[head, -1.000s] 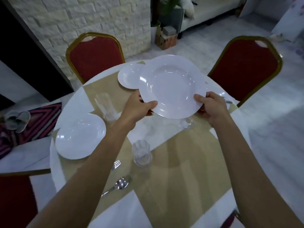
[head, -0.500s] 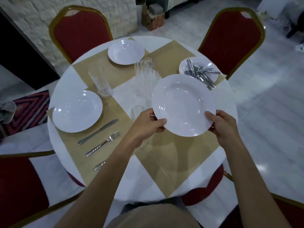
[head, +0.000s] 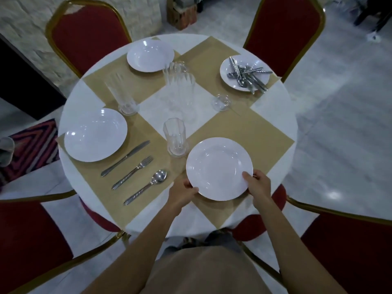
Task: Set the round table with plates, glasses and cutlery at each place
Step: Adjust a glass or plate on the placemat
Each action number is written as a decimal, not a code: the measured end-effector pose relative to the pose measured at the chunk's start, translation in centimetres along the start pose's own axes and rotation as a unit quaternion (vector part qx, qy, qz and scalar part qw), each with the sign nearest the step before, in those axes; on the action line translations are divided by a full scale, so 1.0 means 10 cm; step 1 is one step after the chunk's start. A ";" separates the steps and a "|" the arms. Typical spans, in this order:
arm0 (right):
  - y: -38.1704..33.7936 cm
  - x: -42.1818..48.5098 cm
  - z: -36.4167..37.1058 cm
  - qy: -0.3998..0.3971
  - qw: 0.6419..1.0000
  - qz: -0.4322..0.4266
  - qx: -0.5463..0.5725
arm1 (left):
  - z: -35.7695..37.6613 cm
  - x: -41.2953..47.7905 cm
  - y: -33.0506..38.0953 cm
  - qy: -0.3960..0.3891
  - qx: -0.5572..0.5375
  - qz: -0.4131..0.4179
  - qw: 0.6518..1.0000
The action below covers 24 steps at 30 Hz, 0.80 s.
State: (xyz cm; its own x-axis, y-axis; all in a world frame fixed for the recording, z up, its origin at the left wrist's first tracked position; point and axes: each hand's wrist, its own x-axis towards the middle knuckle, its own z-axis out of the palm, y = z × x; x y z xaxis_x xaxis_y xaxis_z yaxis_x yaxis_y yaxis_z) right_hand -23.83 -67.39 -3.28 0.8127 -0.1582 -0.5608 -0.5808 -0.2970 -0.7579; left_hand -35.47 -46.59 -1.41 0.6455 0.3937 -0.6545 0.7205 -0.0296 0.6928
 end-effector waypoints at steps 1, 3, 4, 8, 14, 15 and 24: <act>0.04 -0.01 0.02 0.005 1.000 -0.001 -0.007 | 0.00 0.00 -0.03 0.001 0.003 0.000 1.000; 0.09 -0.03 0.03 0.017 1.000 -0.002 -0.016 | 0.01 0.02 -0.08 0.001 0.003 0.007 1.000; 0.10 -0.02 0.03 0.022 1.000 -0.005 -0.021 | 0.01 0.04 -0.10 0.000 0.001 0.010 1.000; 0.12 0.01 0.01 0.019 0.998 -0.009 -0.052 | 0.01 0.08 -0.17 -0.007 -0.011 0.007 1.000; 0.15 0.04 -0.01 -0.014 0.997 -0.002 -0.078 | 0.03 0.09 -0.28 0.000 0.018 0.002 1.000; 0.15 0.04 -0.01 -0.015 0.997 -0.003 -0.078 | 0.02 0.09 -0.30 -0.002 0.017 0.007 1.000; 0.19 0.01 0.00 -0.029 0.996 -0.015 -0.086 | -0.01 0.09 -0.44 0.001 -0.048 0.021 0.999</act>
State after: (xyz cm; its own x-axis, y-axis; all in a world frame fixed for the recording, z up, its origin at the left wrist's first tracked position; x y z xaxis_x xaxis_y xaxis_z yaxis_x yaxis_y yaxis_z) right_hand -24.82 -67.94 -4.78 0.8222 -0.0934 -0.5614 -0.5361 -0.4585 -0.7088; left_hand -38.11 -46.07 -5.00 0.6749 0.3952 -0.6232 0.6648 0.0409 0.7459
